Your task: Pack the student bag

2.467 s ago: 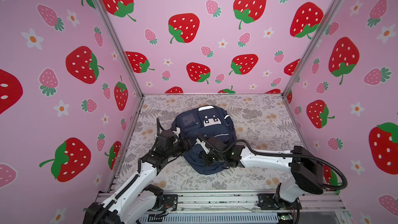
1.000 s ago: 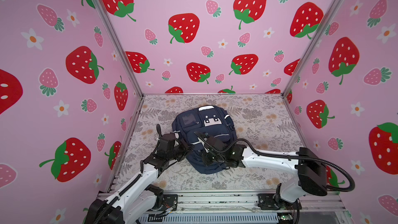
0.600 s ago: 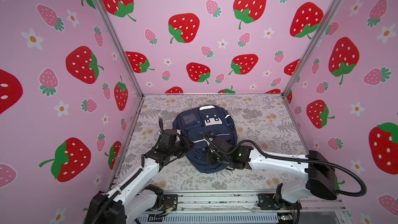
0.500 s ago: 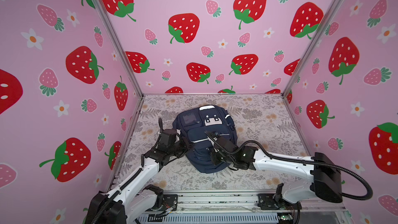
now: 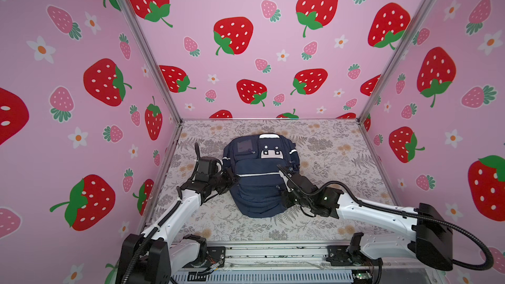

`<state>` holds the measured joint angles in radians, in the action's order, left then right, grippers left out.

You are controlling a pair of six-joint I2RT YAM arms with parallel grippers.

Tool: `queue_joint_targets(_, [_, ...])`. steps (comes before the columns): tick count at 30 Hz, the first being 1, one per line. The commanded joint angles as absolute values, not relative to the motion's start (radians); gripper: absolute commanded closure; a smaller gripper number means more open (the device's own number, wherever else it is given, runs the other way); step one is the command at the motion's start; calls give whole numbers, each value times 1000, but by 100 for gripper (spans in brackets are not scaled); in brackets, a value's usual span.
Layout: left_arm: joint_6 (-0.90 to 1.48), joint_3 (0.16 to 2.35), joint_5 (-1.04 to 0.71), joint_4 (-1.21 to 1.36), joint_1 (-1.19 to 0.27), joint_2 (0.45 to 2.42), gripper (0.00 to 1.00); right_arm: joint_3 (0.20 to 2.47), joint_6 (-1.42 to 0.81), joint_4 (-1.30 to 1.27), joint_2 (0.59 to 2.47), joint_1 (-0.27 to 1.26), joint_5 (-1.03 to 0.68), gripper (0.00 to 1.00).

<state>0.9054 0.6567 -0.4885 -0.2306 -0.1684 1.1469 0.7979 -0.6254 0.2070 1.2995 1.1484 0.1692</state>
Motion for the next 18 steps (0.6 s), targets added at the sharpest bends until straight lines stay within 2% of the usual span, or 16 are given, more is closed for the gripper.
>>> queue_joint_targets(1, [924,720,-363,-184,-125,1147,84,852,-618,266,1356,1204,182,100])
queue_joint_targets(2, [938,716,-361,-187,-130,1132,69,870,-621,259,1373,1213,177,100])
queue_joint_targets(4, [945,709,-340,-225,-146,1083,48,888,-627,234,1390,1219,162,100])
queue_joint_targets(5, [945,706,-327,-255,-159,1050,44,893,-631,226,1393,1220,155,100])
queue_joint_targets(9, [998,676,-268,-315,-263,931,41,899,-643,215,1391,1220,147,100])
queue_joint_targets(12, [1093,642,-176,-301,-403,877,39,903,-644,225,1383,1220,151,100])
queue_joint_targets(18, [1287,584,-83,-82,-629,961,36,908,-649,251,1365,1220,160,100])
